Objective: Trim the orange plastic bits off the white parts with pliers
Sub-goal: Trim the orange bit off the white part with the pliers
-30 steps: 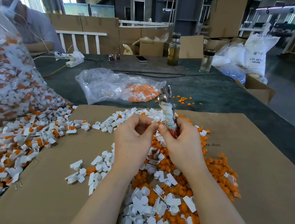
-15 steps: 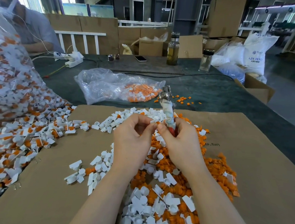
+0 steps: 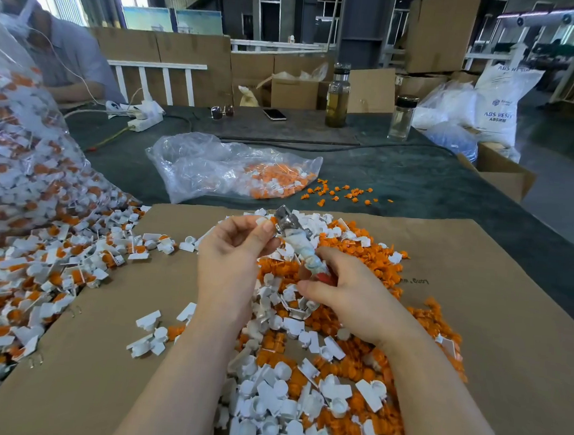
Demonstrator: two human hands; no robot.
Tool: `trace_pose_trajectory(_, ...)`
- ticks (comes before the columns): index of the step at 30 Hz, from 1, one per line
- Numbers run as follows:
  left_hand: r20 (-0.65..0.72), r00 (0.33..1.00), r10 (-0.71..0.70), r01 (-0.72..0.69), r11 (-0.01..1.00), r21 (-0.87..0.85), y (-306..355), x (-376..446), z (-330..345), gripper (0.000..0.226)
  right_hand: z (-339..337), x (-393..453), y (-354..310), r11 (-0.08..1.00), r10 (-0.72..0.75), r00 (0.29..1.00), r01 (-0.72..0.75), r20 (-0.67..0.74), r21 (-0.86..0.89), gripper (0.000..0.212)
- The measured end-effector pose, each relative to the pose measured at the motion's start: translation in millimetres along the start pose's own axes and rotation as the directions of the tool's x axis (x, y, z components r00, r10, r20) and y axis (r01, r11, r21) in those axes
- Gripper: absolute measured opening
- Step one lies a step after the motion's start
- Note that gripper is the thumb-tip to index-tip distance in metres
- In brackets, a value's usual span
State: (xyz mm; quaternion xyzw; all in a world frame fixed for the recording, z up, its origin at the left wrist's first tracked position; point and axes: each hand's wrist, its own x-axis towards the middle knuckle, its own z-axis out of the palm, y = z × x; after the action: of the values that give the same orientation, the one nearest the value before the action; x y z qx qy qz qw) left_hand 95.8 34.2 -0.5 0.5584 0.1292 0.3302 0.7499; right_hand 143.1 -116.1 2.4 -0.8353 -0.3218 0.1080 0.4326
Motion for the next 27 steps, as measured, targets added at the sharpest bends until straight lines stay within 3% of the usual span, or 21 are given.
trace_pose_trajectory(7, 0.013, 1.000, -0.011, 0.011, 0.999, -0.031, 2.5, 2.2, -2.5, 0.007, -0.1, 0.8, 3.7, 1.000, -0.015, 0.999, 0.015, 0.046, -0.011, 0.008)
trace_pose_trajectory(12, 0.010, 1.000, -0.014, 0.014, 0.999, -0.040, 2.9, 3.5, -3.0, 0.009, 5.3, 1.3, 4.1, 0.998, -0.039, 0.999, 0.040, 0.017, -0.041, 0.017)
trace_pose_trajectory(20, -0.016, 0.999, -0.035, 0.035, 0.998, -0.043, 4.2, 4.3, -3.2, 0.011, 10.4, 3.0, -0.7, 0.996, -0.051, 0.999, 0.050, -0.011, -0.071, 0.010)
trace_pose_trajectory(27, -0.043, 0.975, -0.217, 0.206, 0.961, -0.184, 7.9, 8.0, -10.6, 0.003, 11.6, 4.2, 4.5, 0.983, -0.051, 0.990, 0.028, -0.128, -0.180, 0.006)
